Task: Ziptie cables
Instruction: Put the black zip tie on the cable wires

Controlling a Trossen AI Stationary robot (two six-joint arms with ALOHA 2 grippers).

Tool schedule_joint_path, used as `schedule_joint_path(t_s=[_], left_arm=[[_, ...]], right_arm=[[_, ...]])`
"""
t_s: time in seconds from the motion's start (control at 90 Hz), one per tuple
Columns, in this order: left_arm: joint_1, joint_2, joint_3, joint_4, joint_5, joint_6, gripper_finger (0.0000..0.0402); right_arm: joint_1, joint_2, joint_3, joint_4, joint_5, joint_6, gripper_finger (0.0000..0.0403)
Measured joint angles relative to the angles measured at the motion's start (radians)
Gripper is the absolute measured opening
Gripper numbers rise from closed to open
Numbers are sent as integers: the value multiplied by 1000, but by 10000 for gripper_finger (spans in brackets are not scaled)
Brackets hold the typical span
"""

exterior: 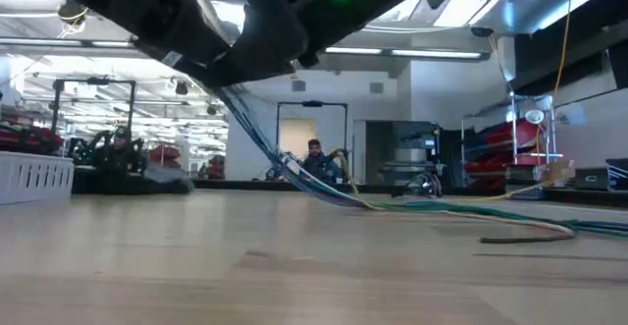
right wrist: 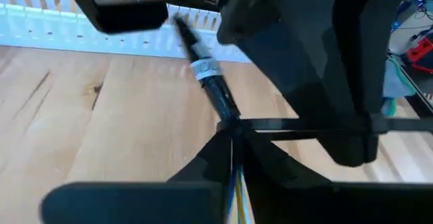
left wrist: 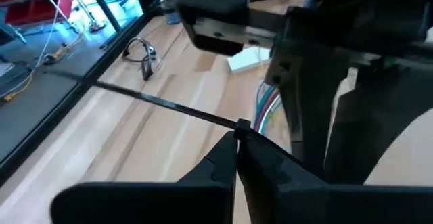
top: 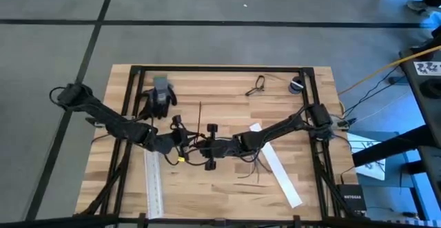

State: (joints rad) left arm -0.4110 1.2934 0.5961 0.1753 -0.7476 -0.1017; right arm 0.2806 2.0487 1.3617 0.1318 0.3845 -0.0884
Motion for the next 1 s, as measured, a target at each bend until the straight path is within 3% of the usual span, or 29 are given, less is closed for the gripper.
schedule_joint_path(t_s=[0.2, 0.344, 0.478, 0.678, 0.856, 1.0], left_arm=[[1, -1, 0, 3, -3, -2, 0], [1, -1, 0, -3, -2, 3, 0], [0, -1, 0, -3, 1, -1, 0], [0, -1, 0, -3, 5, -9, 0], [0, -1, 0, -1, 4, -13, 0], [0, -1, 0, 0, 4, -14, 0]], right_arm=[[3, -24, 0, -88, 47, -18, 138], [3, -91, 0, -191, 64, -19, 173], [19, -114, 0, -203, 67, -8, 181], [72, -56, 1, -58, 71, -79, 182], [73, 16, -2, 90, 222, -165, 182], [64, 49, 0, 149, 261, -218, 182]])
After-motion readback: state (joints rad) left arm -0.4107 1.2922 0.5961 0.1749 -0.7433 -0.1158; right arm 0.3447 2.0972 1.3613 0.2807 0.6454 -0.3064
